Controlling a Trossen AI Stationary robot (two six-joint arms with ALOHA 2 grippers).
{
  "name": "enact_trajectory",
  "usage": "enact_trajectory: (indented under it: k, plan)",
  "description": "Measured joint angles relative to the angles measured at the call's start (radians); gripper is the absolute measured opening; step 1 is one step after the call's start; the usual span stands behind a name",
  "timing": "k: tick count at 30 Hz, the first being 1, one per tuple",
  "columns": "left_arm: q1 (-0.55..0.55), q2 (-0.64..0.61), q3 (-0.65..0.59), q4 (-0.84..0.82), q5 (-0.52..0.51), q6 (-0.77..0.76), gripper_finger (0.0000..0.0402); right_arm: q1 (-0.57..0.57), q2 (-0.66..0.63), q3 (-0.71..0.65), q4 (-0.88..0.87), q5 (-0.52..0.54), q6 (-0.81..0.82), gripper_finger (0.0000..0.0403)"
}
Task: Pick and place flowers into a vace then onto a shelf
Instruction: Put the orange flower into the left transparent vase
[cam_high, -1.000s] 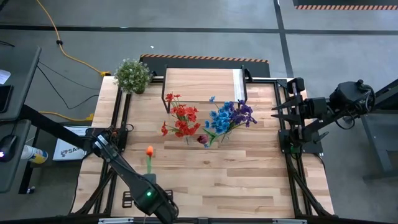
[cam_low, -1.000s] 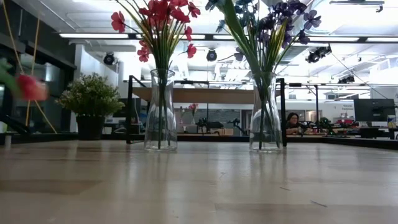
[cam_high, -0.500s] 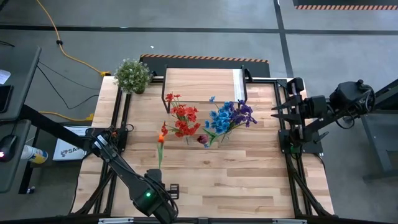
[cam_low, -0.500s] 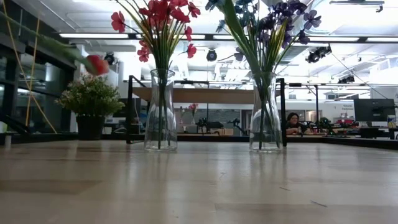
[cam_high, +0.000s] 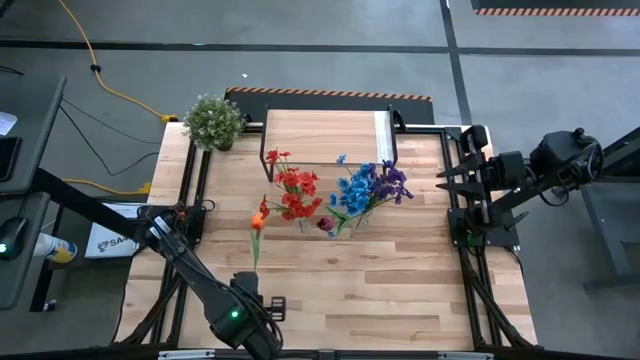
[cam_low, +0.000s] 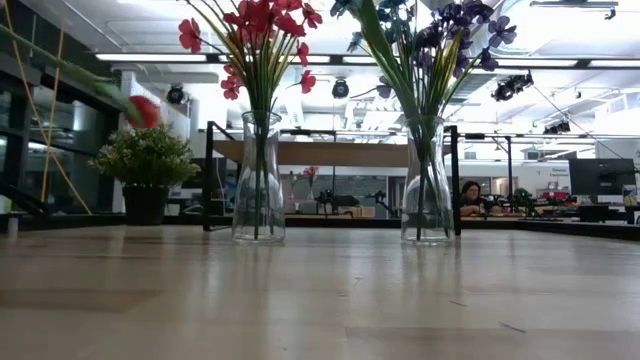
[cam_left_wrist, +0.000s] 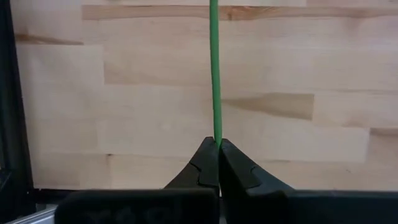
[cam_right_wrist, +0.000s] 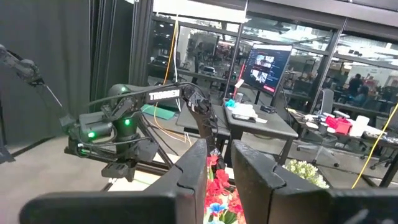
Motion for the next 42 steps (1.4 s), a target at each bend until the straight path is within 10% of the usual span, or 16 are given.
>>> enact_trajectory:
  k: [12, 25, 42]
  plan:
    - [-0.072, -0.054, 0.165, 0.000, 0.024, 0.015, 0.0030, 0.000, 0.000, 0.000, 0.001, -0.001, 0.015, 0.0067]
    - [-0.137, -0.052, 0.378, 0.048, -0.187, 0.130, 0.0030, 0.000, 0.000, 0.000, 0.007, -0.001, 0.007, 0.0067]
    - [-0.170, -0.052, 0.397, 0.114, -0.866, 0.542, 0.0030, 0.000, 0.000, 0.000, 0.011, -0.001, 0.041, 0.0067]
